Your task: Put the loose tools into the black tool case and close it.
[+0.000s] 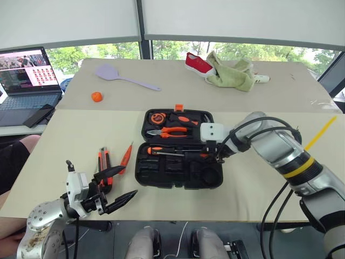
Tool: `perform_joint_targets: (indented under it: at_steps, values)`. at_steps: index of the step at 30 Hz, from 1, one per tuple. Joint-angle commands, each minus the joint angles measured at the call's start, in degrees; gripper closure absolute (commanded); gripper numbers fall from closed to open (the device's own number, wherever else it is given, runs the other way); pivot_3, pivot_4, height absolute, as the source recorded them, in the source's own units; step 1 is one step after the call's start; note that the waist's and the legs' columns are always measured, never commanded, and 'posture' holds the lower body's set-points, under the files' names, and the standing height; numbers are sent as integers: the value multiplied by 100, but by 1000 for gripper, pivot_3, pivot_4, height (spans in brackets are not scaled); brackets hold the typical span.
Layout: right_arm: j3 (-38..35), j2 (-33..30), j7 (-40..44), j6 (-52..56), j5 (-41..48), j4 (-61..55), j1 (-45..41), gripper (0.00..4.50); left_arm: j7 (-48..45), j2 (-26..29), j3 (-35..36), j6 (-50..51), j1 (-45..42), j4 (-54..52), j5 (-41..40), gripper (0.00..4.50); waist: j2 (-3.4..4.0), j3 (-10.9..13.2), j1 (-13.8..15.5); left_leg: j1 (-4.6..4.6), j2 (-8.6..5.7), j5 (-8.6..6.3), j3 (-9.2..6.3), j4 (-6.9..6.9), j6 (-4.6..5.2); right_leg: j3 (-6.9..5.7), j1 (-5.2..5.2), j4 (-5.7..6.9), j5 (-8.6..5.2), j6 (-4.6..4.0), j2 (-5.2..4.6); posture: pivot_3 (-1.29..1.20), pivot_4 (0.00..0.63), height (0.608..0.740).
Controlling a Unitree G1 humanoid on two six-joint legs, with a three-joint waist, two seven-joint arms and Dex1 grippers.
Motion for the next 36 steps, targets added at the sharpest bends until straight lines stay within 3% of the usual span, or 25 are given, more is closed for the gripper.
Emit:
perform_joint_targets:
  at_steps: [1,4,6,14,18,21,31,32,36]
  values:
    - [-35,-33,169,-180,-190,21,-136,3489,48,-12,30,-128,9,-258,-12,0,0,0,-7,0,0,0,0,0,0,0,1,0,0,0,0,0,150,740]
    - [-63,-18,214,-162,-264,60,-111,3489,67,-17,19,-145,0,-271,8,0,0,0,-13,0,1,0,1,0,0,0,0,0,0,0,0,0,150,740]
    - [-118,22,203,-175,-265,69,-83,2493,85,-28,2,-162,1,-286,34,0,0,0,-12,1,1,0,1,0,0,0,0,1,0,0,0,0,150,740]
    - [-680,284,426,-236,183,-27,-148,44,131,-67,-9,-196,50,-324,82,0,-3,-1,-51,8,5,1,2,0,-3,1,4,3,0,-1,5,0,150,740]
    - [-1138,332,533,-520,567,154,-162,44,156,-61,71,-211,110,-324,77,0,-2,-1,-41,8,7,3,2,-1,-6,1,1,8,0,-3,5,0,150,740]
    - [-1344,571,349,-928,694,460,50,788,180,-66,84,-220,128,-318,84,0,-3,-1,-32,8,5,3,2,0,-5,1,3,7,0,-3,3,0,150,740]
    - [-1211,1218,-193,-1930,274,1159,710,4248,178,-38,32,-253,96,-192,136,0,-3,-2,-22,8,3,5,6,0,-7,2,2,12,0,-3,3,0,150,740]
    - [-1158,1188,-153,-1967,209,1219,737,4446,158,-40,43,-280,106,-163,143,0,-4,-2,-21,9,3,5,7,0,-7,2,3,12,-1,-3,4,0,150,740]
    - [-1143,1205,-251,-2111,60,1546,727,4446,140,-8,108,-341,149,-108,173,0,-5,-3,-13,15,4,5,7,0,-7,1,10,11,-1,-2,3,0,150,740]
